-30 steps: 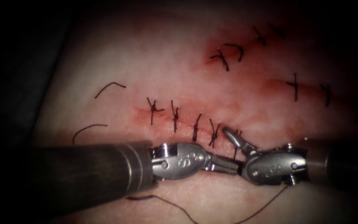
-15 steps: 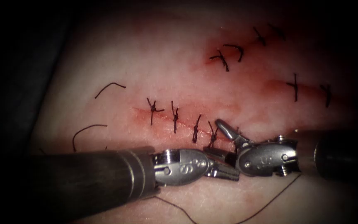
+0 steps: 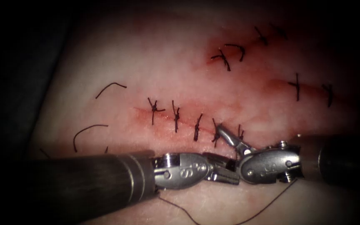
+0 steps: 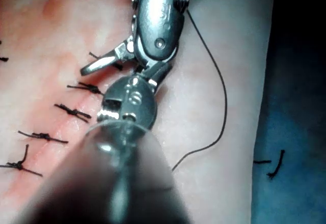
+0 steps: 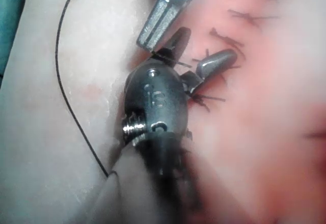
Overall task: Wound Closure
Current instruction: Cut the suture with the right tool, then set down the short cut tail end with the left gripper.
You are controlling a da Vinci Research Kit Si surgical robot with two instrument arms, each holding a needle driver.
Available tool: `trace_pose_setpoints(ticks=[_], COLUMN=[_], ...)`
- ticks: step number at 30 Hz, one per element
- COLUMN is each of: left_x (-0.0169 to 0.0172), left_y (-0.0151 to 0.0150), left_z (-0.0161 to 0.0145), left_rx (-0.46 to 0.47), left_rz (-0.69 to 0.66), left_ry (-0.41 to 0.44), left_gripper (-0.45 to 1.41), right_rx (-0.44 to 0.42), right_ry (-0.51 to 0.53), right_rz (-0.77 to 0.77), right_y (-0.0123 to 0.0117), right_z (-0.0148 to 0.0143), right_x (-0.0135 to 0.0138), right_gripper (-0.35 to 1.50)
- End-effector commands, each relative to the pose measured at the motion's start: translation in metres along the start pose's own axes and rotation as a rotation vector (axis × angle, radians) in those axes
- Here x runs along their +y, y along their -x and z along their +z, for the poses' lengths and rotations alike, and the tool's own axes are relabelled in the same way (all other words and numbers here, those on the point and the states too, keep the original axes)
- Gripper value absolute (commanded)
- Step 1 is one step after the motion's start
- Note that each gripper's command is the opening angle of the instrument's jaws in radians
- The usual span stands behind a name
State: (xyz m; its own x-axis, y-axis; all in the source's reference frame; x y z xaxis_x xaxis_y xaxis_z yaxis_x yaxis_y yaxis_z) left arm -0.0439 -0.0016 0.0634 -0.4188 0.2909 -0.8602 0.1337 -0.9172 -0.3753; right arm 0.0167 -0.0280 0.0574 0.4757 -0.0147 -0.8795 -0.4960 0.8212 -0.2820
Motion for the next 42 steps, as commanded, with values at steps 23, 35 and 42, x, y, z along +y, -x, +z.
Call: trace_pose_setpoints(ticks=[23,35,42], left_x=[-0.0012,-0.0014,-0.0003], left_y=[0.0142,0.0166,0.0152], left_z=[0.0016,-0.007,-0.0082], left_rx=[-0.141,-0.237,0.01], left_rz=[-0.218,-0.272,-0.28], left_ry=[-0.016,-0.116,-0.071], left_gripper=[0.66,0.42,0.0], right_rx=[-0.074,-0.075,-0.077], right_ry=[0.092,0.092,0.095], right_rz=[-0.019,-0.019,-0.018], right_y=[0.003,0.0028,0.0026], right_z=[-0.0106,-0.0107,-0.0104], right_x=[0.0043,0.0043,0.0041], right_gripper=[1.23,1.2,1.2])
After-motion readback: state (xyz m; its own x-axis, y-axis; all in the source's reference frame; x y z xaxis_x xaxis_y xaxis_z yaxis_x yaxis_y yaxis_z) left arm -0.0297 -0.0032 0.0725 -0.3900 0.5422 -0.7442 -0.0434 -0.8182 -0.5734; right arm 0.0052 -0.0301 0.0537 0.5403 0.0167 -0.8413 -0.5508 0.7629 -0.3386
